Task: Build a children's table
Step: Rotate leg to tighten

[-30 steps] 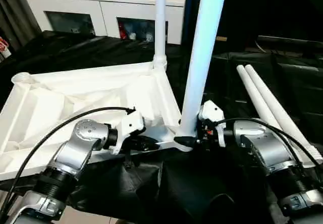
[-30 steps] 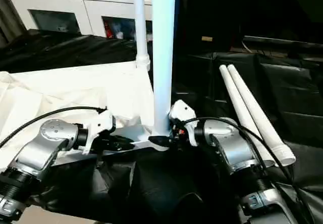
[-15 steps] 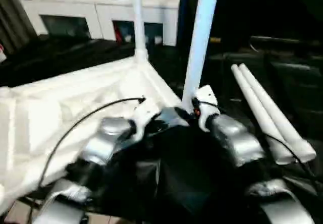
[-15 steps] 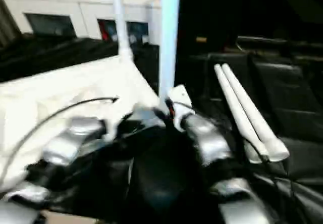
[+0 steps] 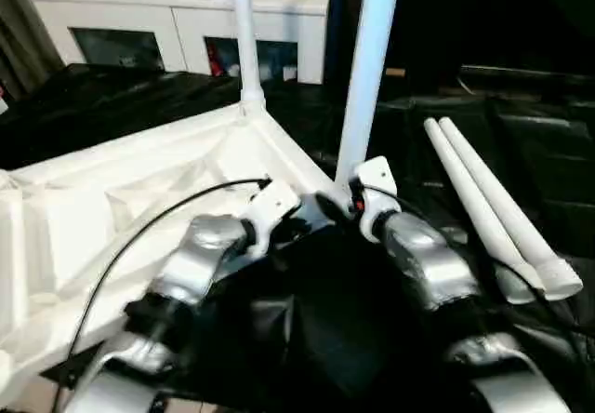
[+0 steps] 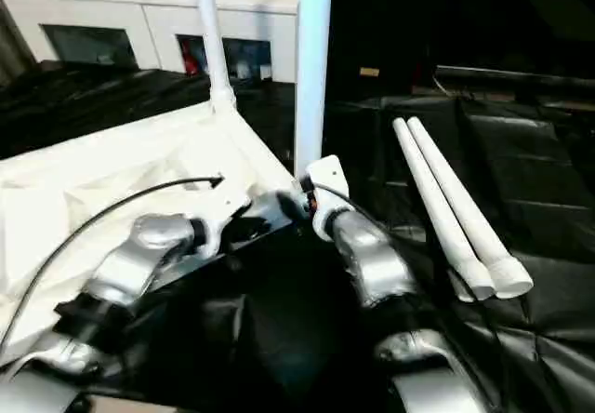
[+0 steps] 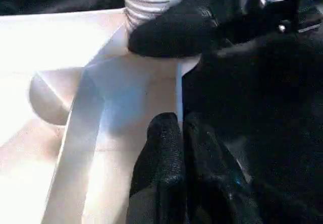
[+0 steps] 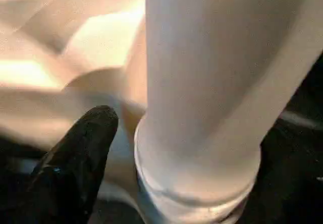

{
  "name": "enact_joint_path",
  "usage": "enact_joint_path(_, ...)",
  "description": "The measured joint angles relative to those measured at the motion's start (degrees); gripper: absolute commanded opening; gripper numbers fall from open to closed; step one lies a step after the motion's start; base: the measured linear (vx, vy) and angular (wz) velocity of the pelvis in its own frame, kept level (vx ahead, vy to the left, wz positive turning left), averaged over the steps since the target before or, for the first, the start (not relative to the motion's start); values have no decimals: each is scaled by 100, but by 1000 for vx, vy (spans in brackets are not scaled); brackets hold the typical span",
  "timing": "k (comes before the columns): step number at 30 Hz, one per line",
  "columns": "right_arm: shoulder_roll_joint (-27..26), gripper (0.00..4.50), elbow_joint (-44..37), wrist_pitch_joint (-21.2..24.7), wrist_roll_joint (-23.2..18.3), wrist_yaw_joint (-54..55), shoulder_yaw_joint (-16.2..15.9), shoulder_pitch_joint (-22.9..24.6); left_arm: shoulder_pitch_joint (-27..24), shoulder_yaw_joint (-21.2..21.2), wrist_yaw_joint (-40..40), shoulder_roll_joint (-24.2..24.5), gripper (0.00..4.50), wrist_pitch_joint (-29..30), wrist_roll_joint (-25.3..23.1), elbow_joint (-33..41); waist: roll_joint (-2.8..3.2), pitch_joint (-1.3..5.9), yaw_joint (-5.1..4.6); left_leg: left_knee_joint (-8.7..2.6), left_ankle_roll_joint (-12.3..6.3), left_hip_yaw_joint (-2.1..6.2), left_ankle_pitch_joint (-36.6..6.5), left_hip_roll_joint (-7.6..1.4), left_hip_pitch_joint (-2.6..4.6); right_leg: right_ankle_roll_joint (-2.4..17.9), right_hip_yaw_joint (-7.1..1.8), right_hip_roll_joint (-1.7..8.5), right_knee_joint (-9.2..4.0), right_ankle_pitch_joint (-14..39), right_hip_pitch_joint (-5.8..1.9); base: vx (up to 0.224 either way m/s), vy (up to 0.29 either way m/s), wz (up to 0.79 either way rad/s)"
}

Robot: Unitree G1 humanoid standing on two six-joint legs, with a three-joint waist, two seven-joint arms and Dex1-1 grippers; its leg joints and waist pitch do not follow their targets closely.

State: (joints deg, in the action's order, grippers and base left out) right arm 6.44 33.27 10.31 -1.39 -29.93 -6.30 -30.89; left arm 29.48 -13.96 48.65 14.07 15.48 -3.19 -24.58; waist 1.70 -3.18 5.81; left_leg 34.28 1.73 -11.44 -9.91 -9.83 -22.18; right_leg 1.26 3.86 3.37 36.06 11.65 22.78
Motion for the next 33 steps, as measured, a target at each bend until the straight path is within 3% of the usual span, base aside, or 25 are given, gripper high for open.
enact_joint_path(11,1217,421,-909,-83,-340,-2497,-534,395,-253,-104,1441,655,0,-231,394,375,-6,-5,118,12,-7,-1,4,0,-23,0,1,1,-1,0,10,0,0,0)
enact_joint_path(18,1427,385,-1258,-76,-573,-3067,-541,439,-347,-158,1856,908,0,-278,558,518,-10,-7,126,13,-8,0,5,-1,-24,0,1,1,0,0,12,0,0,0)
enact_joint_path(29,1444,284,-1308,-39,-595,-3192,-560,532,-431,-158,2002,994,0,-300,577,604,-14,-9,145,16,-8,0,5,-1,-24,0,1,1,0,0,11,0,0,0)
enact_joint_path(33,1443,275,-1329,-38,-594,-3192,-567,554,-435,-158,2019,1000,0,-300,578,604,-15,-10,147,16,-9,0,5,-1,-24,0,1,1,0,0,11,0,0,0)
